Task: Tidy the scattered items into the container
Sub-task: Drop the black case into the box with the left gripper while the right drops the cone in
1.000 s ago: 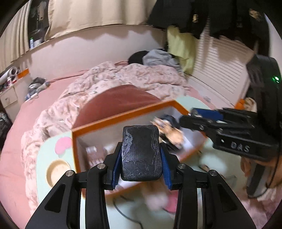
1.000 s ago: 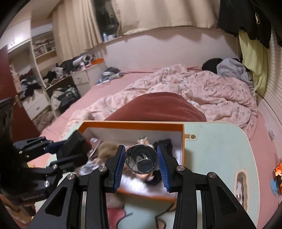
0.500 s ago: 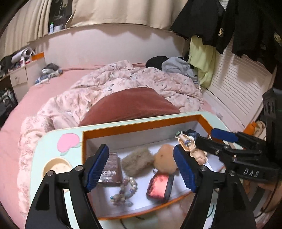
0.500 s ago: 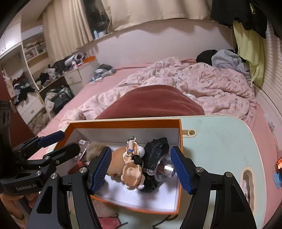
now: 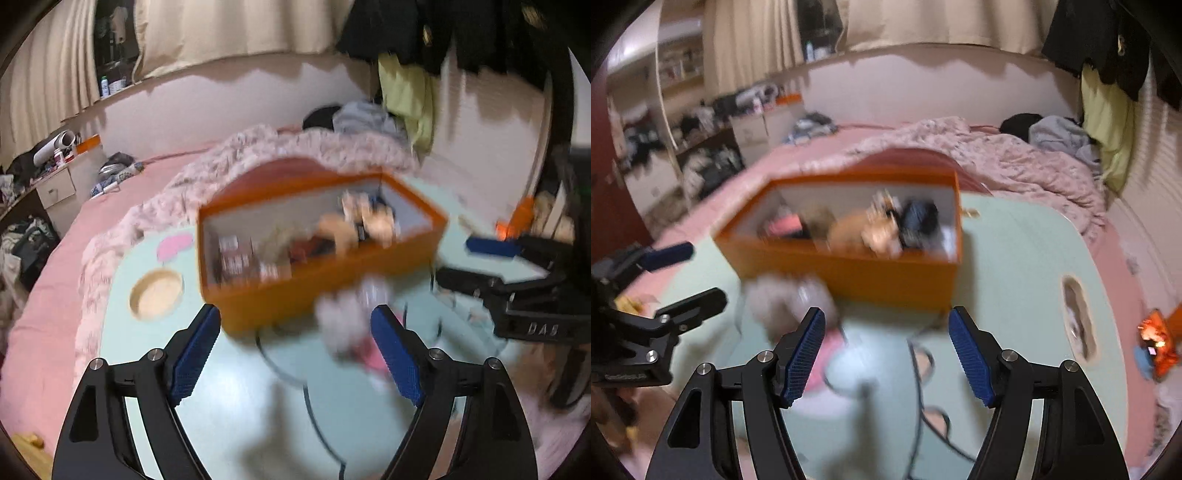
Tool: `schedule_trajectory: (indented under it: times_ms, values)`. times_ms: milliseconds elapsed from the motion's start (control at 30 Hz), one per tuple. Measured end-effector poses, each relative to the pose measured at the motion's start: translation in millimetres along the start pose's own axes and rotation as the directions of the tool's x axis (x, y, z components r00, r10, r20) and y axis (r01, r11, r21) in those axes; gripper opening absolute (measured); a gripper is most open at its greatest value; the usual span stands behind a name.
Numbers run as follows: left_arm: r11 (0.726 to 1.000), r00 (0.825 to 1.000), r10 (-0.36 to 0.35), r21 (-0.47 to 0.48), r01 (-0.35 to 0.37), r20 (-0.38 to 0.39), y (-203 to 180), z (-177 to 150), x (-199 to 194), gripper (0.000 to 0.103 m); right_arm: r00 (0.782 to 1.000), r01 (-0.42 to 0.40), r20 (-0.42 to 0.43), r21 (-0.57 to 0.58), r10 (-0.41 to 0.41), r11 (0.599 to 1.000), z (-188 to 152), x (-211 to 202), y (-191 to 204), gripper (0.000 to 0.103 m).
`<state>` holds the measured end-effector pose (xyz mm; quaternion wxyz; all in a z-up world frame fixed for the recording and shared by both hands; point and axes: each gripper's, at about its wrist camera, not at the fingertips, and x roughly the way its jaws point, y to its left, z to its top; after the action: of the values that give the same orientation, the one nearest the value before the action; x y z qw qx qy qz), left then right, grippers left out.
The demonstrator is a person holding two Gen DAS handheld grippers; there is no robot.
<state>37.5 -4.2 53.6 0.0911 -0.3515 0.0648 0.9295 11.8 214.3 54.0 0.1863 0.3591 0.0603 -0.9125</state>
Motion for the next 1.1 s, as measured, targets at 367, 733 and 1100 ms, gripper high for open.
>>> schedule_trajectory:
  times_ms: [367, 733, 1100]
  values:
    - [0.996, 0.988, 0.085, 0.028, -0.082, -0.127, -15, -33, 39, 0.094, 0.992, 0.066, -0.103, -0.013, -0.067, 0.998, -39, 31, -5, 0.103]
    - [0.99, 0.987, 0.013, -0.14, -0.035, -0.16, 16, -39, 51, 0.103, 0.993, 0.06, -0.096, -0.02, -0.062, 0.998, -42, 30, -5, 0.103]
    - [0.99, 0.987, 0.012, -0.139, -0.035, -0.16, 16, -39, 51, 0.103, 0.993, 0.06, -0.096, -0.019, -0.061, 0.998, -42, 30, -5, 0.103]
